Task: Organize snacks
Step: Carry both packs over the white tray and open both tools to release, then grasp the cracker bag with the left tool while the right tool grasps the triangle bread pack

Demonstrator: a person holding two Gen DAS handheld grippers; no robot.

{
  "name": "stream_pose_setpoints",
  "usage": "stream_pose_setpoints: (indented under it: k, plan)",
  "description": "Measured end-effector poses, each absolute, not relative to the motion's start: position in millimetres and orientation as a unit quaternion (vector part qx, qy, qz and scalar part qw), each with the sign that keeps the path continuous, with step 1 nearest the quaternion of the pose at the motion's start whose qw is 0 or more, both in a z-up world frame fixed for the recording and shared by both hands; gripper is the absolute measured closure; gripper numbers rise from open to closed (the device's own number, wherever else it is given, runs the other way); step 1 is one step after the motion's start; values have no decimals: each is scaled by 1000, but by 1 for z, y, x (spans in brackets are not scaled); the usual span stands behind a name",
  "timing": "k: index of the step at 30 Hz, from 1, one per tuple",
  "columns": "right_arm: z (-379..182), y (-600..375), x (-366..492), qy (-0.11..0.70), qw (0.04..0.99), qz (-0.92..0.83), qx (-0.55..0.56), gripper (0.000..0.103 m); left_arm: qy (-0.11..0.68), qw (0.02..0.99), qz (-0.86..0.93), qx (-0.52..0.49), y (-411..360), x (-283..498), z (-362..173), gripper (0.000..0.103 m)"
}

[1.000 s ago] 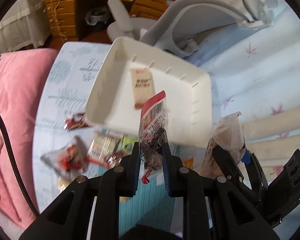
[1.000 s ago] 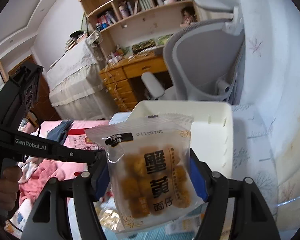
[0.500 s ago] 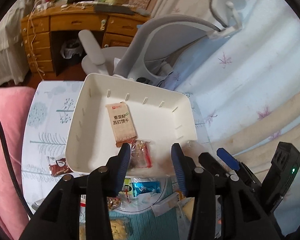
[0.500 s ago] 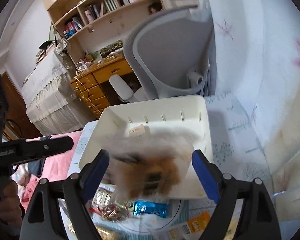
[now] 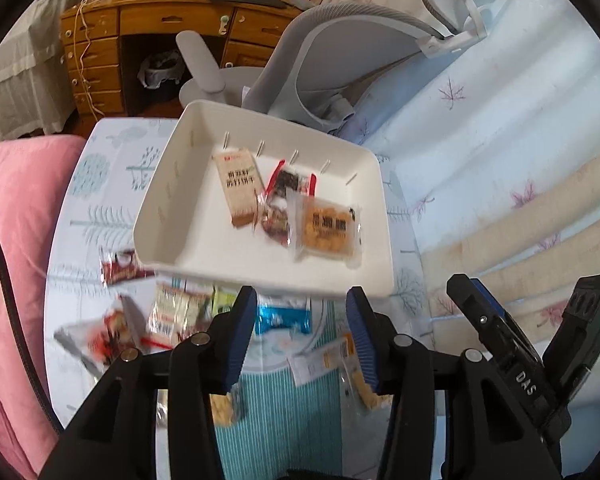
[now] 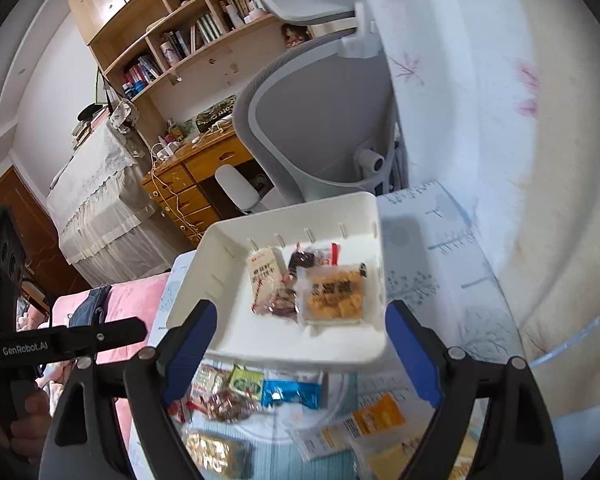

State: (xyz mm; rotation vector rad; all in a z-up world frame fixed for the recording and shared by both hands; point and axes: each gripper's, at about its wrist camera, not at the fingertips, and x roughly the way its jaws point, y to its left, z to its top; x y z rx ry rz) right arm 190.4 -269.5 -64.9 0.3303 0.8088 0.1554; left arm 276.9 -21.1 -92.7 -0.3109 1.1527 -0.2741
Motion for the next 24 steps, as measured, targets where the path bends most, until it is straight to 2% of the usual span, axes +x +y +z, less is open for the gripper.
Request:
stream_pose_setpoints:
  k: [16,24]
  plan:
    - [-105,-345,124,479,839,32,256,16,565,805,-63,-170,-18,181,-115,57]
    - [-146,-366,103,546,779,15,309,16,595,784,-17,-174,-17,158,-142,40]
